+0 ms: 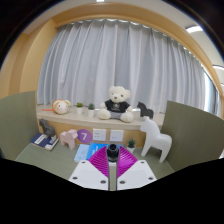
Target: Unplug charger
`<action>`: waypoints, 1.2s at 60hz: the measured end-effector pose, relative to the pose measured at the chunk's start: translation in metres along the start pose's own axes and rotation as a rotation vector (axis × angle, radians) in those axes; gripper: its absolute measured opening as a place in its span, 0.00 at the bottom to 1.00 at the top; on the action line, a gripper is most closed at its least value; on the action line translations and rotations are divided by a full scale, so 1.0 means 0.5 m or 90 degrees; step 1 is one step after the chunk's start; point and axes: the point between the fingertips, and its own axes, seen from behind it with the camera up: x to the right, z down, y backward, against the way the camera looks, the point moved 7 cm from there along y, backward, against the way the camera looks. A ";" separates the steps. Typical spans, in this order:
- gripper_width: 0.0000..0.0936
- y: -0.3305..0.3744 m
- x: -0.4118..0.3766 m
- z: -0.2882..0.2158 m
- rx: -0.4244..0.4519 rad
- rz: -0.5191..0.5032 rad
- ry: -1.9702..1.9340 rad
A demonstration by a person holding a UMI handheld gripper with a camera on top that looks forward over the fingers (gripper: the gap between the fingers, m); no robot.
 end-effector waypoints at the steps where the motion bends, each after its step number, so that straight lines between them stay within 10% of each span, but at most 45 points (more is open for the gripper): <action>1: 0.08 -0.006 0.015 0.010 -0.008 0.000 -0.002; 27: 0.13 -0.116 0.105 0.449 -0.271 -0.027 -0.036; 37: 0.25 -0.122 0.101 0.447 -0.273 -0.034 -0.044; 45: 0.67 -0.102 0.106 0.413 -0.280 -0.027 -0.013; 54: 0.91 -0.036 0.098 0.282 -0.210 -0.008 -0.014; 72: 0.92 0.207 -0.004 0.154 -0.154 -0.018 -0.025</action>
